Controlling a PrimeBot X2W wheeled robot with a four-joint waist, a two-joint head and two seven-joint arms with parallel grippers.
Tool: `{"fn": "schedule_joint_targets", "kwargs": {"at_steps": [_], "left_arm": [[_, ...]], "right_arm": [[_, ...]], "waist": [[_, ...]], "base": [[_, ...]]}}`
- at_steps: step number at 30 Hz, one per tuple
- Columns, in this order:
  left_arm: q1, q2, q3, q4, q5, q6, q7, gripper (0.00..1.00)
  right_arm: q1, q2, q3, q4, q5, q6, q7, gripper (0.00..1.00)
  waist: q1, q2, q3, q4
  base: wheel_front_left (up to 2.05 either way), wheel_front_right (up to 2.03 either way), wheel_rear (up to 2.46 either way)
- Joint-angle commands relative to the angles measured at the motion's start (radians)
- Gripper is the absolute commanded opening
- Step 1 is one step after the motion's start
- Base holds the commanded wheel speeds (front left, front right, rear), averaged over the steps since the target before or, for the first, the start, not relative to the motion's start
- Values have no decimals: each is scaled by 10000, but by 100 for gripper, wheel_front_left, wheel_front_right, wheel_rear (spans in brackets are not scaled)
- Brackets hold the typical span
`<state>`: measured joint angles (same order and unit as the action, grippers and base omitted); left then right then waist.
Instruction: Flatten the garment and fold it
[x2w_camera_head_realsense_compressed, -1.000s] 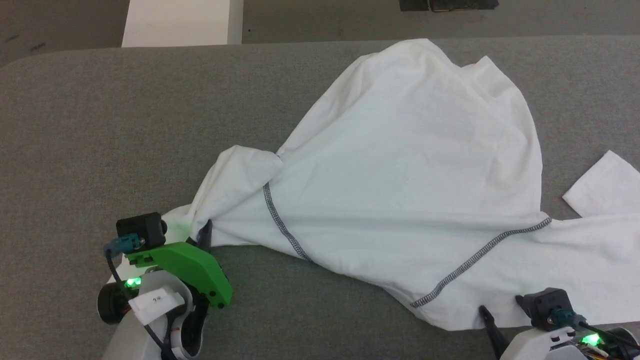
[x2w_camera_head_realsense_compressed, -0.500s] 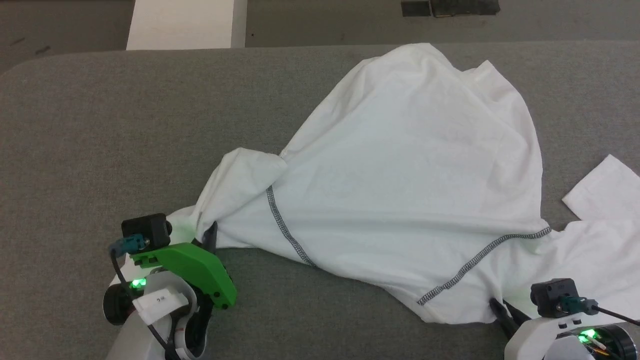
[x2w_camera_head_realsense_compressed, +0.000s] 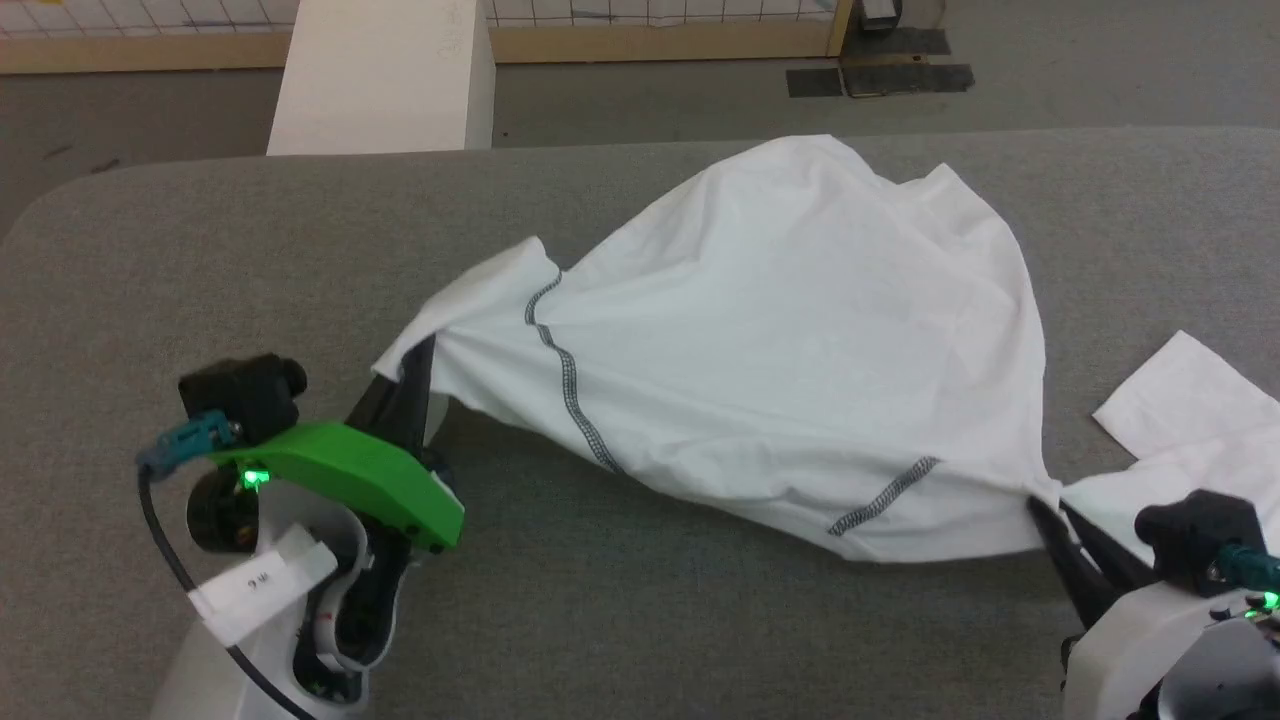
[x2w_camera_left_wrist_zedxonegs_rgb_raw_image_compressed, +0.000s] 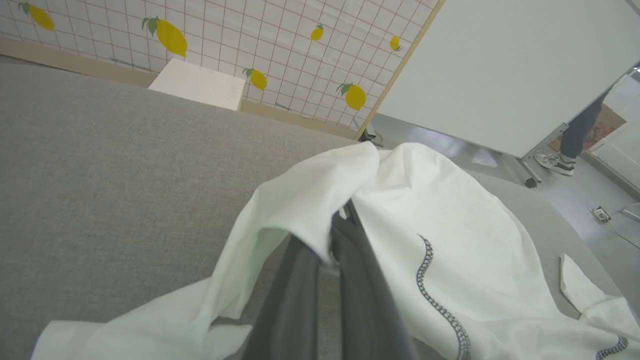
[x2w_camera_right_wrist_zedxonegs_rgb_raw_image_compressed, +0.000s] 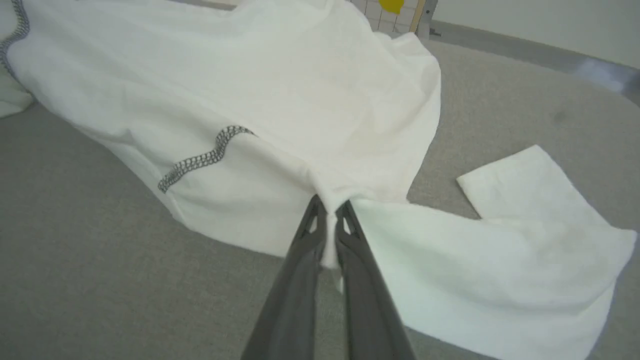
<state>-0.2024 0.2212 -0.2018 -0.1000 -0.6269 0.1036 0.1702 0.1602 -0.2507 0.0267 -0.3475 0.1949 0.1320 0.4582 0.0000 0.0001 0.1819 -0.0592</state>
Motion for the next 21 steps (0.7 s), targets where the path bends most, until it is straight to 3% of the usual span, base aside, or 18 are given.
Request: {"fn": "schedule_joint_targets", "kwargs": {"at_steps": [1, 5, 9, 15, 21], "left_arm": [[-438, 152, 34, -251, -164, -156, 169, 0], [-1458, 470, 32, -785, -481, -451, 947, 0], [-3006, 583, 244, -993, -825, -508, 1558, 0], [-5950, 763, 564, -101, -908, -329, 2257, 0], [-8954, 1069, 685, 1471, -45, 20, 2159, 0]], "right_arm": [[-326, -161, -56, -524, -125, -13, 336, 0], [-1449, -1031, 63, -1455, -110, -13, 1290, 0], [-3415, -2143, 448, -1335, 366, -13, 1929, 0], [-7475, -3338, 1335, 275, 1105, -13, 1974, 0], [-11527, -3529, 2297, 2467, 972, -13, 1331, 0]], "waist": [[0, -1, -62, -74], [0, -1, 121, -185], [0, -1, 695, -325], [0, -1, 2022, -455], [0, -1, 3300, -633]], "base": [[0, 0, 0], [0, 0, 0], [0, 0, 0], [0, 0, 0], [0, 0, 0]]}}
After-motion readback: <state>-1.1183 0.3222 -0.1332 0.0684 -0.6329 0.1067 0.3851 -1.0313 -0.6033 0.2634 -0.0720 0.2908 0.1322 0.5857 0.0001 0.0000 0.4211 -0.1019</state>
